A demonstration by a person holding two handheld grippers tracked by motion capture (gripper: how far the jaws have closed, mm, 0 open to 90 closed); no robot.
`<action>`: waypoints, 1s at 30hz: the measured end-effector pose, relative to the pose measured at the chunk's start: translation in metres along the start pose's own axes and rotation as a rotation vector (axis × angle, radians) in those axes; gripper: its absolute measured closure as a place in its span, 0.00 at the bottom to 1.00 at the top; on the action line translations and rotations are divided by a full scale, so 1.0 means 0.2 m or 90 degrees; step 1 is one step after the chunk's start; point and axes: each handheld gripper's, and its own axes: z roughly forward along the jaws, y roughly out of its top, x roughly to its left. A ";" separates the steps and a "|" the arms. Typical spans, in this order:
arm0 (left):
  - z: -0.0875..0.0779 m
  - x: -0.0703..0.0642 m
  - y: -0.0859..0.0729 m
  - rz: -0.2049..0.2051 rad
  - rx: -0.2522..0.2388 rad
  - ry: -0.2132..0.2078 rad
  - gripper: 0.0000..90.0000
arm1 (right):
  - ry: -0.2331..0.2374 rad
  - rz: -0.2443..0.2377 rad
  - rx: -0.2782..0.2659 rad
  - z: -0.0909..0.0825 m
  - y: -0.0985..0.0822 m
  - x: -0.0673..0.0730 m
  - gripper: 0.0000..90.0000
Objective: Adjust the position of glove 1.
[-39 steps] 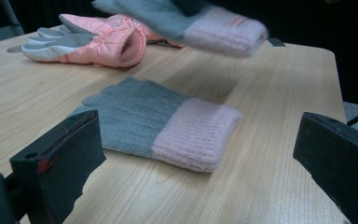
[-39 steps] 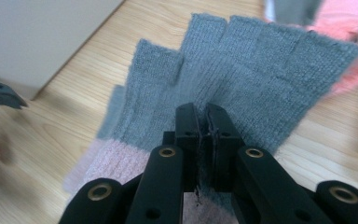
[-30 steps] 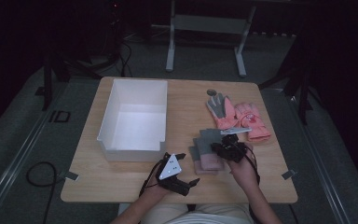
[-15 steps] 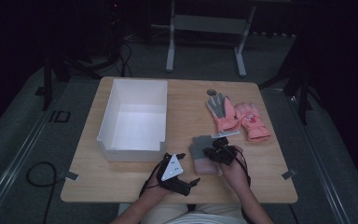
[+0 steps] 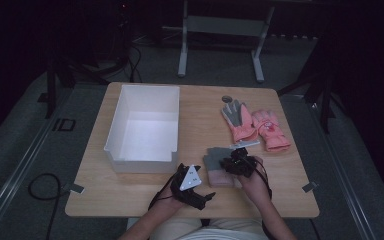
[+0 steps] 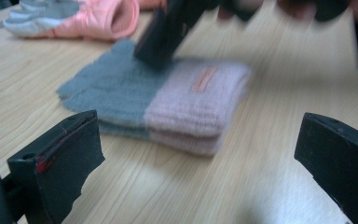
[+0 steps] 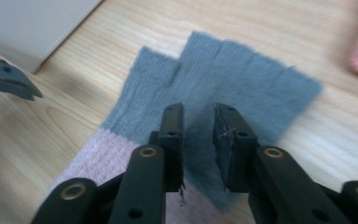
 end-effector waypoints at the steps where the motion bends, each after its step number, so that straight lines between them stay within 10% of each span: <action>1: 0.00 0.00 0.00 0.000 0.000 0.000 0.01 | 0.000 0.000 0.000 0.00 0.00 0.00 0.80; 10: 0.01 0.01 0.15 -0.016 0.015 -0.036 0.08 | -0.010 0.000 -0.039 -0.16 0.03 -0.13 0.68; 14: 0.07 0.01 0.21 0.057 0.046 -0.088 0.15 | -0.018 0.009 -0.041 -0.16 0.06 -0.15 0.69; 21: 0.18 -0.03 0.21 0.185 0.121 -0.090 0.29 | -0.024 0.020 -0.032 -0.08 0.12 -0.19 0.71; 30: 0.21 -0.03 0.17 0.239 0.124 -0.054 0.33 | -0.031 0.053 0.001 0.09 0.12 -0.24 0.64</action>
